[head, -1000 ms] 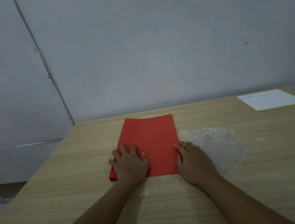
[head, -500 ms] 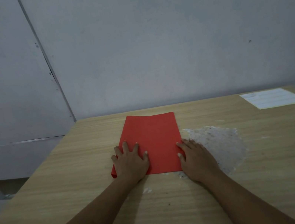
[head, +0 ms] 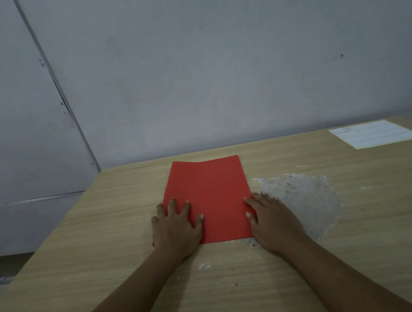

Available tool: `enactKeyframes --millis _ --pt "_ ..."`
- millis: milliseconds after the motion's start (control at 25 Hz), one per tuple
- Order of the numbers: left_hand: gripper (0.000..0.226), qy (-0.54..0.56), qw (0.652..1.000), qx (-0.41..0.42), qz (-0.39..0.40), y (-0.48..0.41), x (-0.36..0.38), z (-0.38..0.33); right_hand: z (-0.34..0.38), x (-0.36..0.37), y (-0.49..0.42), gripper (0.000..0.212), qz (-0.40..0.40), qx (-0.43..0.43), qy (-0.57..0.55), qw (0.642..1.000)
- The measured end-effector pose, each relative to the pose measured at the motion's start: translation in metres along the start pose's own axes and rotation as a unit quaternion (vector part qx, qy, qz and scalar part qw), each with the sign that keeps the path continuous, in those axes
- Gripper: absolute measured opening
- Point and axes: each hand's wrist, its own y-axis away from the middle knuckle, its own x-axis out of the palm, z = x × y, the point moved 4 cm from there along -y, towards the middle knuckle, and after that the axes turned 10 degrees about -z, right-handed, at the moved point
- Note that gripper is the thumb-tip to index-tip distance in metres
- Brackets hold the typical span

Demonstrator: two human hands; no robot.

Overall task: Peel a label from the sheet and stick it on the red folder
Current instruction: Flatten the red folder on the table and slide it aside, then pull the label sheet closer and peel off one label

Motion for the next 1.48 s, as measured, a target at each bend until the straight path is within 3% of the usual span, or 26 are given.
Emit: enactKeyframes --millis 400,720,1000,1280,1480 --pt "0.073 -0.029 1.000 0.003 -0.004 -0.001 -0.013 -0.012 0.004 -0.004 0.001 0.054 0.014 0.014 -0.029 0.999" --pt "0.053 0.063 0.990 0.117 -0.055 -0.024 -0.008 -0.088 -0.011 -0.028 -0.005 0.047 -0.034 0.010 -0.017 0.999" --pt "0.052 0.156 0.965 0.206 -0.037 -0.039 -0.004 -0.195 -0.097 -0.058 -0.012 0.053 -0.043 0.073 0.001 0.996" --pt "0.059 0.216 0.947 0.237 0.028 -0.052 0.014 -0.308 -0.194 -0.093 -0.011 0.053 -0.064 0.127 0.053 0.988" --pt "0.057 0.240 0.938 0.249 0.021 -0.060 0.024 -0.375 -0.263 -0.114 -0.020 0.054 -0.079 0.168 0.082 0.979"
